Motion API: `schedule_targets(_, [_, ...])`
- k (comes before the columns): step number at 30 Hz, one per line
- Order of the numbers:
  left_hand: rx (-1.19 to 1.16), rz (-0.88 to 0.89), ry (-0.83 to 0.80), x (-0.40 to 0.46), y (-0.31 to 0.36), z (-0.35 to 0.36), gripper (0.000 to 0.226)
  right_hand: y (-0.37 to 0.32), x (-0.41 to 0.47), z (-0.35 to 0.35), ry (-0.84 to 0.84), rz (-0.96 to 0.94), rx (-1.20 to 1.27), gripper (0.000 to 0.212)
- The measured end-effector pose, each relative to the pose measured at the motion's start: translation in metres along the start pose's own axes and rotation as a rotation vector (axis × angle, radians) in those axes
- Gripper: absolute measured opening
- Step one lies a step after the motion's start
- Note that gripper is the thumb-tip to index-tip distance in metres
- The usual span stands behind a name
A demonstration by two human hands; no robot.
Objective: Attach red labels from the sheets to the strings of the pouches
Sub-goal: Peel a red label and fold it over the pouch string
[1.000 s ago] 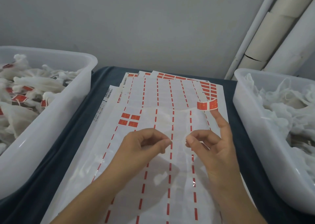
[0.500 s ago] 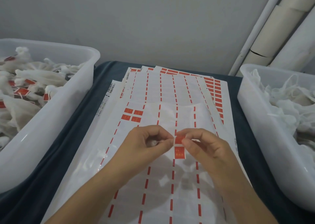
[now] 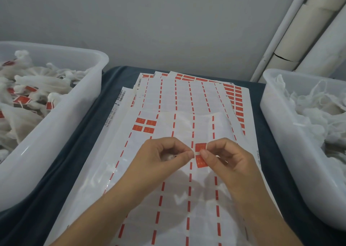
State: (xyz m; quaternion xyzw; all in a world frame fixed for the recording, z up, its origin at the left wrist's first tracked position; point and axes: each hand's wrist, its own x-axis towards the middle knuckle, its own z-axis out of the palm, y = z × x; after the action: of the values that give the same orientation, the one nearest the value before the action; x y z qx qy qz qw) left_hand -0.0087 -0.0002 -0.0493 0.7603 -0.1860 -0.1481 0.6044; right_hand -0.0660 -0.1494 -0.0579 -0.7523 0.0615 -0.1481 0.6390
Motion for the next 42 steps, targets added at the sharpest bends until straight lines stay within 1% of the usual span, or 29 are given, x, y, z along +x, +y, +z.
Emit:
schedule_targets(3, [-0.033,-0.042,0.007,0.0,0.001,0.002,0.01,0.0,0.0,0.001,0.02,-0.017,-0.034,0.015])
schedule_targets(7, [-0.083,-0.041,0.021,-0.001,0.005,0.004,0.026,0.001,0.0,0.003,0.024,-0.06,-0.064,0.013])
schedule_targets(10, [-0.093,-0.056,0.04,-0.001,0.005,0.004,0.024,0.0,-0.001,0.002,0.013,-0.076,-0.06,0.011])
schedule_targets(12, [-0.145,-0.078,0.053,0.0,0.004,0.002,0.022,-0.002,-0.002,0.002,0.026,-0.072,-0.068,0.013])
schedule_targets(13, [-0.171,-0.091,0.061,0.001,0.004,0.001,0.02,-0.003,-0.002,0.002,0.039,-0.068,-0.08,0.017])
schedule_targets(15, [-0.214,-0.123,0.073,0.001,0.004,-0.001,0.019,-0.004,0.0,0.001,0.064,-0.041,-0.078,0.034])
schedule_targets(17, [-0.271,-0.156,0.075,0.002,0.004,-0.003,0.021,-0.005,0.004,-0.004,0.11,0.02,-0.013,0.047])
schedule_targets(19, [-0.317,-0.182,0.066,0.001,0.005,-0.004,0.023,-0.006,0.006,-0.007,0.107,0.074,0.025,0.043])
schedule_targets(22, [-0.32,-0.191,0.069,0.001,0.006,-0.002,0.027,-0.007,0.004,-0.004,-0.024,0.142,0.01,0.036])
schedule_targets(24, [-0.314,-0.186,0.079,0.0,0.006,0.0,0.034,-0.005,0.002,-0.001,-0.059,0.146,0.021,0.026])
schedule_targets(26, [-0.308,-0.193,0.078,0.0,0.006,0.0,0.033,-0.005,0.002,-0.002,-0.054,0.13,0.031,0.018])
schedule_targets(29, [-0.282,-0.201,0.063,0.0,0.008,0.001,0.023,-0.003,0.002,-0.004,-0.015,0.093,0.018,0.014])
schedule_targets(33, [-0.253,-0.179,0.042,0.0,0.007,0.002,0.019,-0.003,0.001,-0.002,0.031,0.038,-0.015,0.015])
schedule_targets(37, [-0.197,-0.143,0.028,0.0,0.004,0.002,0.018,-0.004,0.0,0.0,0.057,0.036,-0.012,0.019])
schedule_targets(40, [-0.196,-0.126,0.047,0.0,0.002,0.003,0.012,-0.005,-0.002,0.001,0.061,0.027,-0.001,0.017])
schedule_targets(42, [-0.209,-0.121,0.066,0.0,0.002,0.004,0.015,-0.006,-0.002,0.001,0.049,0.028,0.009,0.016])
